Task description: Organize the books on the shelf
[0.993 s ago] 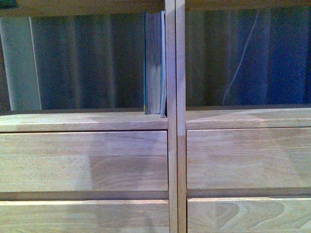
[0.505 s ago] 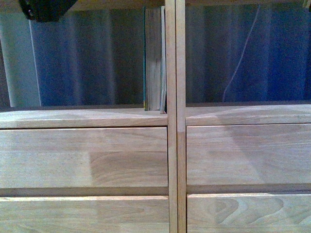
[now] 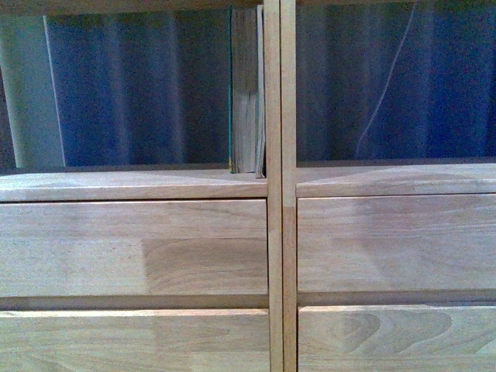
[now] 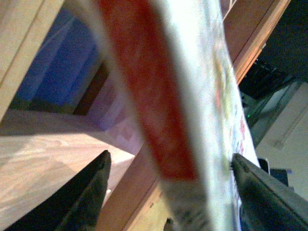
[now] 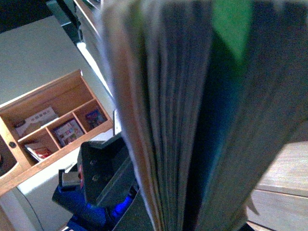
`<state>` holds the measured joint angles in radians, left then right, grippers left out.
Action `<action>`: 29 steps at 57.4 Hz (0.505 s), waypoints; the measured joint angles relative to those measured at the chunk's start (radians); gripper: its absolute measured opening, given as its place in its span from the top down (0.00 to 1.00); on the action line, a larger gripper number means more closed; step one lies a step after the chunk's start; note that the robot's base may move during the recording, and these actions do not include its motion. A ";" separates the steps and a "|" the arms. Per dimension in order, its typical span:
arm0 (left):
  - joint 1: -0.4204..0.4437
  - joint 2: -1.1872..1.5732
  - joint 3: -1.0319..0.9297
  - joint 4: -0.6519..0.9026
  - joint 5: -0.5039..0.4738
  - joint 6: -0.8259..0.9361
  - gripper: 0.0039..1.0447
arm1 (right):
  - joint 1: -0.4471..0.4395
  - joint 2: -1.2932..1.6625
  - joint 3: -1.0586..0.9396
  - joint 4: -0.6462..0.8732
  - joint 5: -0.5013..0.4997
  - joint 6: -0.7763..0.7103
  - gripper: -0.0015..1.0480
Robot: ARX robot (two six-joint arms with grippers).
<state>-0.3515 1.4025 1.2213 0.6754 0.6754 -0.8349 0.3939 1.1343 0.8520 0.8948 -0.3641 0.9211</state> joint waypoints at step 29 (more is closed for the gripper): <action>-0.010 -0.028 -0.056 0.209 -0.002 -0.107 0.94 | -0.007 0.000 -0.050 0.044 -0.044 0.122 0.67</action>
<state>-0.3618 1.3743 1.1656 0.8848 0.6731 -0.9417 0.3870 1.1339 0.8024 0.9386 -0.4084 1.0431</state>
